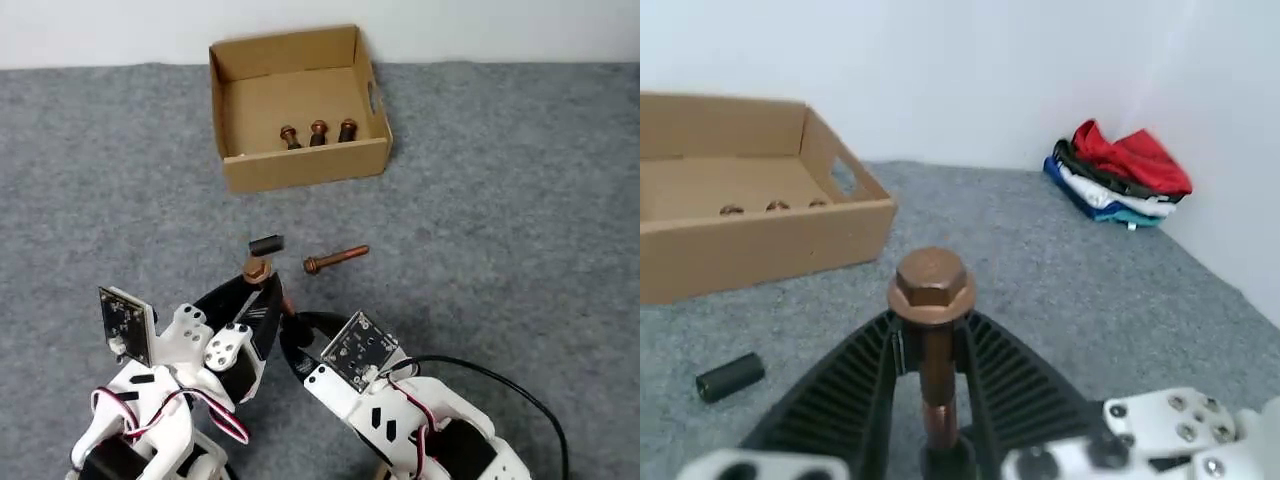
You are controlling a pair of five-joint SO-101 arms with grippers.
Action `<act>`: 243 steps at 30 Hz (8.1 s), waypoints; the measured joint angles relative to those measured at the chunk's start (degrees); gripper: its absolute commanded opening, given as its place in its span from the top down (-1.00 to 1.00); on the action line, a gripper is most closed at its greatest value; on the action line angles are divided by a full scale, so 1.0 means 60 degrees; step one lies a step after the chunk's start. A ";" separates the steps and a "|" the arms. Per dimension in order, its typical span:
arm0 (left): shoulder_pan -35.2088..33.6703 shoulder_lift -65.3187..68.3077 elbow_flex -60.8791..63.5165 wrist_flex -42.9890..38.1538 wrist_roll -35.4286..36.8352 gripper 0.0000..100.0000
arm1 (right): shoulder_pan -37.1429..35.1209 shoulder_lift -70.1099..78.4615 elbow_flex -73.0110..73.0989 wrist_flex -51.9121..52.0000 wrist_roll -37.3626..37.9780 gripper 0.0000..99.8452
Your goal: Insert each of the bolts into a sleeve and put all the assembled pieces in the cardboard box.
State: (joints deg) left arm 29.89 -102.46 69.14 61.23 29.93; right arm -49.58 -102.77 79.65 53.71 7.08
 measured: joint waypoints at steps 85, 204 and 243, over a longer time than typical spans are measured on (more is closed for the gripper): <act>0.0484 0.0029 0.0176 0.1319 -0.3707 0.48 | 0.0703 -0.0015 0.0542 0.0000 0.0132 0.98; -0.0366 0.0147 0.1700 -0.3824 -0.3473 0.75 | -0.0308 -0.0015 0.1216 -0.0791 0.0806 0.98; -0.4630 0.0147 0.4601 -0.0571 -0.3473 0.98 | 0.4147 0.8132 -0.5465 -0.0542 -0.4308 0.98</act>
State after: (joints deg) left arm 2.11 -101.58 96.75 57.80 9.10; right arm -24.70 -53.98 46.86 50.46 -18.77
